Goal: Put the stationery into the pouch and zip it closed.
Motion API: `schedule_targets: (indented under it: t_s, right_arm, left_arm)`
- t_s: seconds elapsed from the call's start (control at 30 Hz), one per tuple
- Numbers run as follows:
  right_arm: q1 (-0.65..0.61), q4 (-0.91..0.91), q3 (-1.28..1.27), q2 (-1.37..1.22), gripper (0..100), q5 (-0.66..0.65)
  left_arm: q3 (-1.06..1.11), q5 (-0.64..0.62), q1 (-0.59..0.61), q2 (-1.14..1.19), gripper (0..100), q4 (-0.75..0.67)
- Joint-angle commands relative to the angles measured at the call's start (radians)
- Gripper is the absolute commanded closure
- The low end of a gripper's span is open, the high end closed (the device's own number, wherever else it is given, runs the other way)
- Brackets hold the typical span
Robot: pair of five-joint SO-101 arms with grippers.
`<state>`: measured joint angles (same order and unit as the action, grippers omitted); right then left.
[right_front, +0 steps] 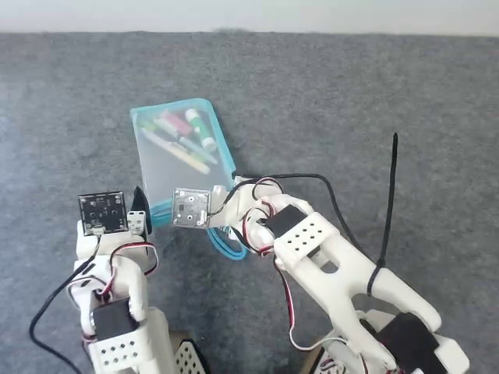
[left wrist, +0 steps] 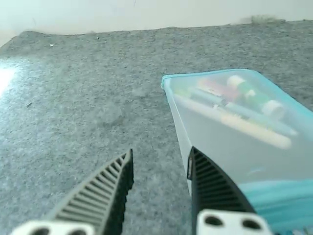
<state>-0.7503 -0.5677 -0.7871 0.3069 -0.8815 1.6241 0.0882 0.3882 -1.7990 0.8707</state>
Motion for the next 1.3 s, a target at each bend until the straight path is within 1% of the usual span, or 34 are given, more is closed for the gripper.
schedule_targets:
  t_s: [0.0, 0.1, 0.27, 0.53, 0.97, 1.03, 1.2, 1.27]
  right_arm:
    - [0.01, 0.022, 0.06, -0.007, 76.8, -0.031]
    - [0.012, 0.025, 0.06, -0.059, 76.8, -0.075]
    - [0.015, 0.09, 0.068, -0.137, 76.8, -0.077]
    - [0.015, 0.14, 0.069, -0.162, 77.1, -0.077]
    - [0.03, 0.137, 0.189, -0.306, 77.3, -0.072]
    - [0.03, 0.14, 0.198, -0.328, 79.9, -0.072]
    - [0.025, 0.134, 0.212, -0.337, 96.4, -0.071]
    - [0.025, 0.134, 0.212, -0.341, 99.4, -0.071]
  left_arm:
    - [-0.036, 0.014, -0.006, -0.014, 83, -0.012]
    - [-0.036, 0.014, -0.006, -0.014, 83, -0.012]
    - [-0.036, 0.014, -0.006, -0.014, 83, -0.012]
    - [-0.036, 0.014, -0.008, -0.014, 83, -0.012]
    - [-0.035, 0.014, -0.008, -0.014, 83, -0.012]
    - [-0.033, 0.012, -0.008, -0.014, 83, -0.012]
    - [-0.031, 0.012, -0.008, -0.014, 83, -0.012]
    - [-0.031, 0.012, -0.008, -0.014, 83, -0.012]
